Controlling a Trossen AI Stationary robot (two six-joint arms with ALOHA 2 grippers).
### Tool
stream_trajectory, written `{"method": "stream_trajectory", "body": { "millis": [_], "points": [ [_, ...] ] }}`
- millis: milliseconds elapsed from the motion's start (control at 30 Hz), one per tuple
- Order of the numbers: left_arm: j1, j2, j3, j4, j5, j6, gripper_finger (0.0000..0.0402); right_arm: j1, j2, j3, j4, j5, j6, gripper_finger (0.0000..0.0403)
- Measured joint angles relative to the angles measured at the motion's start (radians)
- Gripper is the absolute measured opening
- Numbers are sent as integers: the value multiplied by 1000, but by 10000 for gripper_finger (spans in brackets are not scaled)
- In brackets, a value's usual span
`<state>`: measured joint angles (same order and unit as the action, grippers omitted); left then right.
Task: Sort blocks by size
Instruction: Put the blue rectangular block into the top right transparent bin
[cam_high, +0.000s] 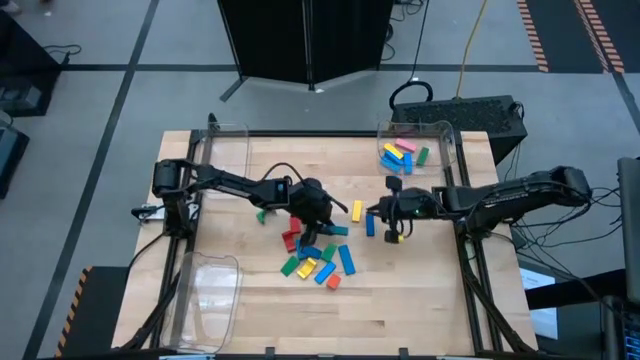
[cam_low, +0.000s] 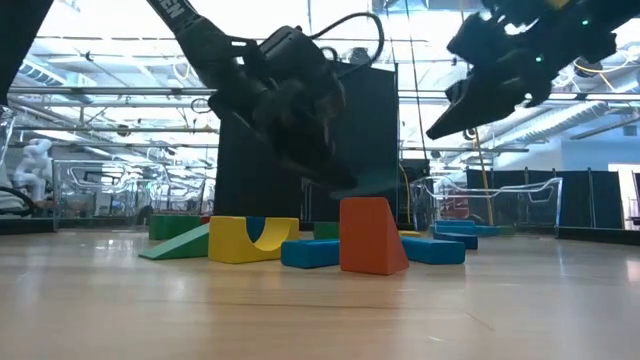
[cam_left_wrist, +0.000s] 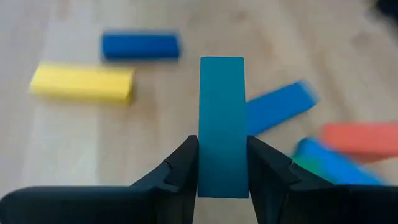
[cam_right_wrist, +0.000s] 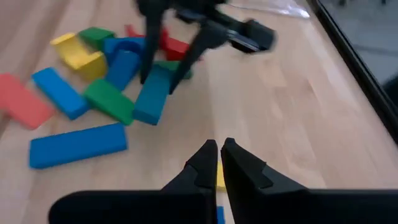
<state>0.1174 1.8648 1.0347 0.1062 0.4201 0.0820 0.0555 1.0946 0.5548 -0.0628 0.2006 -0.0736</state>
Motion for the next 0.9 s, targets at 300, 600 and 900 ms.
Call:
{"method": "stream_trajectory", "body": {
  "millis": [300, 600, 900],
  "points": [
    [38, 0, 1, 61, 147, -70, 109, 137, 0, -1, 71, 6, -227, 21],
    [82, -2, 1, 124, 238, -169, 109, 166, 0, -1, 112, 6, -251, 102],
    [85, -2, 1, 156, 241, -241, 109, 166, 65, 0, 218, 89, -315, 252]
  ]
}}
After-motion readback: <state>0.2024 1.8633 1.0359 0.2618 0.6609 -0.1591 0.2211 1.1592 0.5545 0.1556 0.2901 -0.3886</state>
